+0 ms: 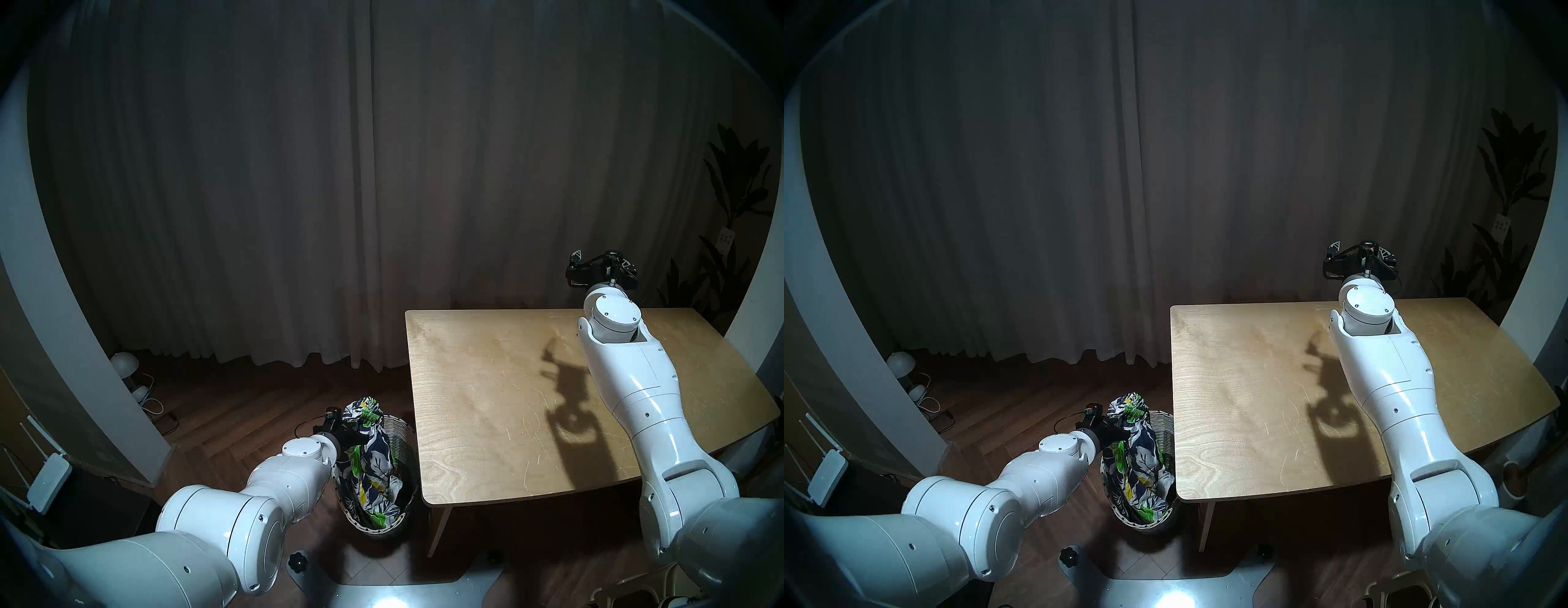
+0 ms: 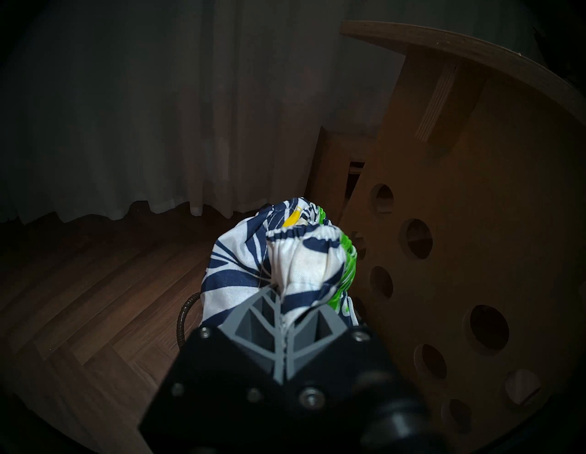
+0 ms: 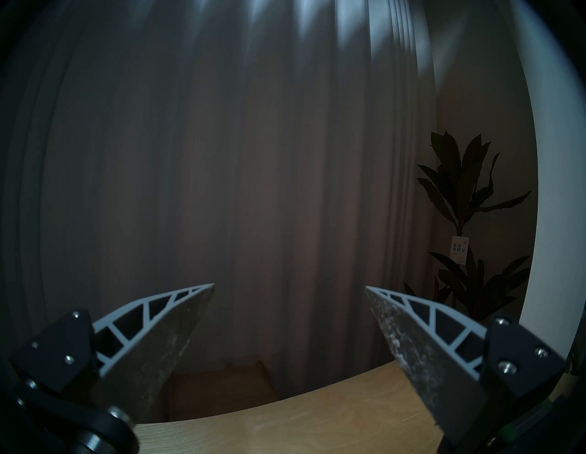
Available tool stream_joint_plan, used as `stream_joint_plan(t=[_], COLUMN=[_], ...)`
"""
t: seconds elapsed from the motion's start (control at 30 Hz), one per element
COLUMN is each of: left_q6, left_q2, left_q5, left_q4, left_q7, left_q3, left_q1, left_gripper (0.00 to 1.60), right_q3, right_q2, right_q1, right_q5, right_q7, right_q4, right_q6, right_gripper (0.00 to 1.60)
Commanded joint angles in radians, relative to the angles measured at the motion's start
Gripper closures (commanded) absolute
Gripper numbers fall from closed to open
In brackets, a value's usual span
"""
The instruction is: Toss clothes into the laundry hamper
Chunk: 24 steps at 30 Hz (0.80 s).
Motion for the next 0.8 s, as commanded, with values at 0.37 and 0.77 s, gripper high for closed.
stream_joint_plan(t=[0.37,0.77], left_q6=[0.017,0.021], left_q2=[-0.033,-0.038], left_q5=[0.011,0.022], left_q4=[0.054,0.048], left_q7=[0.005,-0.024], left_q3=[0.012,0.022], left_q1=[-0.038,-0.035], left_gripper=[1.60,0.12], right_q3=[0.000,0.000], right_q2=[0.000,0.000], right_q1=[0.016,0.016], right_q5=[-0.001,-0.001], right_q7=[0.002,0.002], right_q4=[-0.018,-0.019], right_q6=[-0.004,-0.004], right_gripper=[0.00,0.00])
